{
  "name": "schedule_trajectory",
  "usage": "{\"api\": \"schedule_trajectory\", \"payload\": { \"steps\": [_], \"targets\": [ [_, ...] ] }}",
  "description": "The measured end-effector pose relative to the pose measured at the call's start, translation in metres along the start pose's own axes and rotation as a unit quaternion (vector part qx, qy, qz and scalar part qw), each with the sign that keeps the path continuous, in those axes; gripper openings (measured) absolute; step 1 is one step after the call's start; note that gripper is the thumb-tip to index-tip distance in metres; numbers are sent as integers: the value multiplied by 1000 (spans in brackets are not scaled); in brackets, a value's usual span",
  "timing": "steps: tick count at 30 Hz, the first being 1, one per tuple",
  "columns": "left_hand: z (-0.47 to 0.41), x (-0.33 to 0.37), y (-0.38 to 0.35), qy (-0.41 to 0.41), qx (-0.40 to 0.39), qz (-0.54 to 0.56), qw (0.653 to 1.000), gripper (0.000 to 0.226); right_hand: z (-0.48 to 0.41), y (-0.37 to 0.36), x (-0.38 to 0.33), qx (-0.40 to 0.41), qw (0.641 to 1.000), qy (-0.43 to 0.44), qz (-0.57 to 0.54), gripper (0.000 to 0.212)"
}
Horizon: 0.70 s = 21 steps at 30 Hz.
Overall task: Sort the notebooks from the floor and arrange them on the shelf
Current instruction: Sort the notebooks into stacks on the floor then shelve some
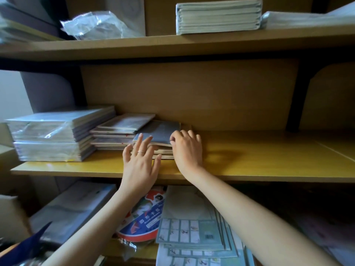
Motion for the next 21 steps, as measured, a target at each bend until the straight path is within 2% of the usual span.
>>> {"api": "schedule_trajectory", "payload": {
  "steps": [3,9,12,17,21],
  "targets": [
    [-5,0,-5,-33,-50,-33,998,60,2,1,6,2,997,-28,-70,20],
    [-17,0,-3,-35,-78,-59,995,66,3,-1,17,-38,974,-115,-190,10],
    [-21,-2,-6,-37,-95,-78,992,74,2,0,15,-37,978,-94,-182,14],
    [-31,-9,-10,-13,-123,-68,990,98,-1,-8,11,-96,987,-44,-120,32],
    [-34,-12,-17,-1,-142,-32,989,99,-2,-13,11,-135,985,-32,-105,40]
  ]
}}
Point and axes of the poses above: each hand's wrist, its own z-axis away from the middle knuckle, its own y-axis out of the back of the hand, x = y × z, the point moved 5 cm from there along -z, towards the middle knuckle, and after that the axes turned 2 degrees about -y, right-handed, at the moved point
